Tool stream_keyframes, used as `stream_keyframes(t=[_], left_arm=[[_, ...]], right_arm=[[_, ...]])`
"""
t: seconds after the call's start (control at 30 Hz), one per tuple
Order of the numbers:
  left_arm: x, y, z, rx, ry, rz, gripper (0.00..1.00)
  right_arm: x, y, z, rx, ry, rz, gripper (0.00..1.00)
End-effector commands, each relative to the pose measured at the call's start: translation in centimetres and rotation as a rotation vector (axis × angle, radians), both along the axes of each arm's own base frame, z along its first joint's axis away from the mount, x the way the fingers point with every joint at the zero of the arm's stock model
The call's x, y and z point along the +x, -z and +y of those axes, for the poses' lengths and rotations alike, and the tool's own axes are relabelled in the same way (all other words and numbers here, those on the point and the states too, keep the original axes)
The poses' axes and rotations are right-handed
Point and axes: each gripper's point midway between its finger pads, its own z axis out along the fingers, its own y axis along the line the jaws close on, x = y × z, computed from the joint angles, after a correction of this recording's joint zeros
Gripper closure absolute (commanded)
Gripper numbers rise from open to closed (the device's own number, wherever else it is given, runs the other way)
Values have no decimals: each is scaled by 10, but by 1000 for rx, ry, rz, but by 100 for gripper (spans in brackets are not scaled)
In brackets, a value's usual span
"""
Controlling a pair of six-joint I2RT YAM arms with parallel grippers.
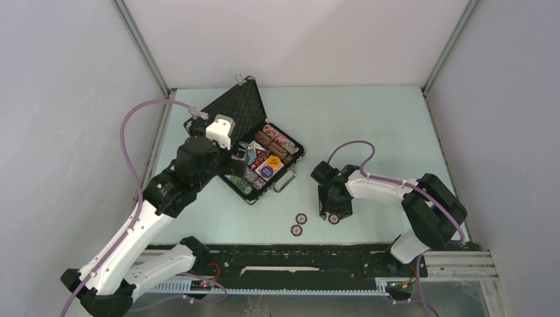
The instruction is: Pack up texas hold em set
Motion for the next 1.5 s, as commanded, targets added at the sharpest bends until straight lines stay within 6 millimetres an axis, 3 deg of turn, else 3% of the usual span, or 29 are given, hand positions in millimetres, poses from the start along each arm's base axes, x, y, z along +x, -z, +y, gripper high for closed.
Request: stream_keyframes(t=[0.0,0.47,0.77,1.03,1.2,1.33,1.47], left_arm=[[3,8,1,21,3,-3,0],[3,9,0,24,7,1,0],[3,9,0,25,6,1,0],[6,10,8,40,-38,-2,0],[15,10,35,70,-193,-7,0],[16,4,50,52,-265,-24,0],[16,2,52,46,-271,-30,0]], right_arm=[[-6,-1,4,0,-3,-17,36],[0,-6,10,31,-15,-51,49],[10,-31,25,72,-33,-114,55],[20,-49,72,108,-125,-132,54],[18,-46,109,145,-179,-104,54],[13,-39,123,148,-197,-79,53],[6,-33,123,132,-205,-50,52]])
